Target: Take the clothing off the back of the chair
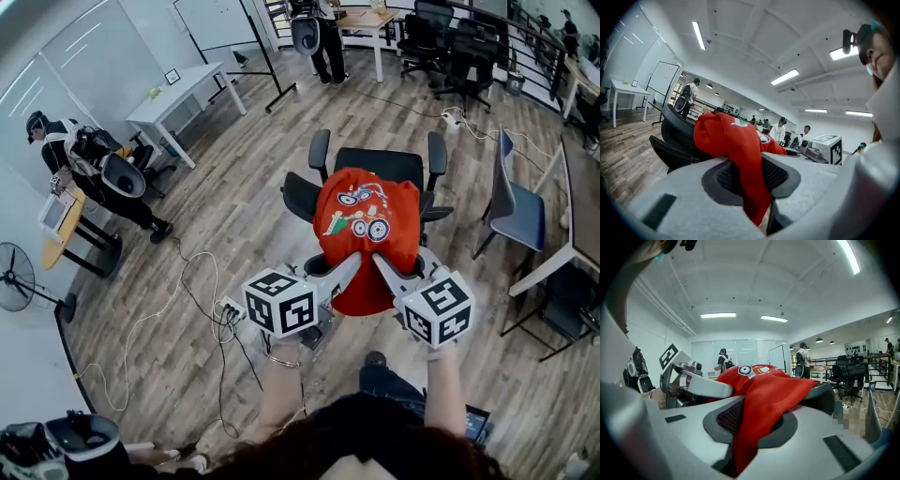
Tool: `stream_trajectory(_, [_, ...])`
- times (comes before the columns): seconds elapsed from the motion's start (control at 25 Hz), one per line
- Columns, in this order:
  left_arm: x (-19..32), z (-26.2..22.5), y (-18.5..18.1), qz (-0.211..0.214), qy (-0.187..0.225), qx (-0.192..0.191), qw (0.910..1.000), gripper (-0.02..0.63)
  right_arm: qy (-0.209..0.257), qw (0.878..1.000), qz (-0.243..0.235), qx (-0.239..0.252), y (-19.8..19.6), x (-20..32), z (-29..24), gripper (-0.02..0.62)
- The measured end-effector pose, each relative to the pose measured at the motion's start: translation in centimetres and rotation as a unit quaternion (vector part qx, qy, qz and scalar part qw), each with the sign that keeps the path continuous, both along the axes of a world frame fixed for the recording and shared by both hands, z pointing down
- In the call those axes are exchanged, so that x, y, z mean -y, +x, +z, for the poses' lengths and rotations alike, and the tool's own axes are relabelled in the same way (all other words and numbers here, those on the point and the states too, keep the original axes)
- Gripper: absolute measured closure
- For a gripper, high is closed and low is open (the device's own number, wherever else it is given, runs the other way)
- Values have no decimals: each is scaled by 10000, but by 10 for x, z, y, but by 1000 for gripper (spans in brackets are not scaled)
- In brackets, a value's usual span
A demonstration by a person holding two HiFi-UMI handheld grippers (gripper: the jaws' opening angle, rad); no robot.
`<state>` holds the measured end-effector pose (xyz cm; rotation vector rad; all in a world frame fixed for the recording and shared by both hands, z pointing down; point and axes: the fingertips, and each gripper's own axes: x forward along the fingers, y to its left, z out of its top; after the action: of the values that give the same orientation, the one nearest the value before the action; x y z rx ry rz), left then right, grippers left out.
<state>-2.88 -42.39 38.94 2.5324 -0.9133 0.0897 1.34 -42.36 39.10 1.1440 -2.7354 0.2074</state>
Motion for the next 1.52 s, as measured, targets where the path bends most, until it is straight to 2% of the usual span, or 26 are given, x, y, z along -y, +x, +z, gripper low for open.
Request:
stream_trajectory(0.72, [-45,-50,4,139,617,-21,9980,503,889,9960,77,1,0,-44,-50,537])
stream_trajectory(1.16, [-84,-73,10,222,916,-16,9955,505,1112,9936,110,138,5,-82,-73,537])
stream_trajectory(1.52, [-128,-78,-2,272,1097,-63,9936,505,1295,9914,144,148,-7,-125,-77,537])
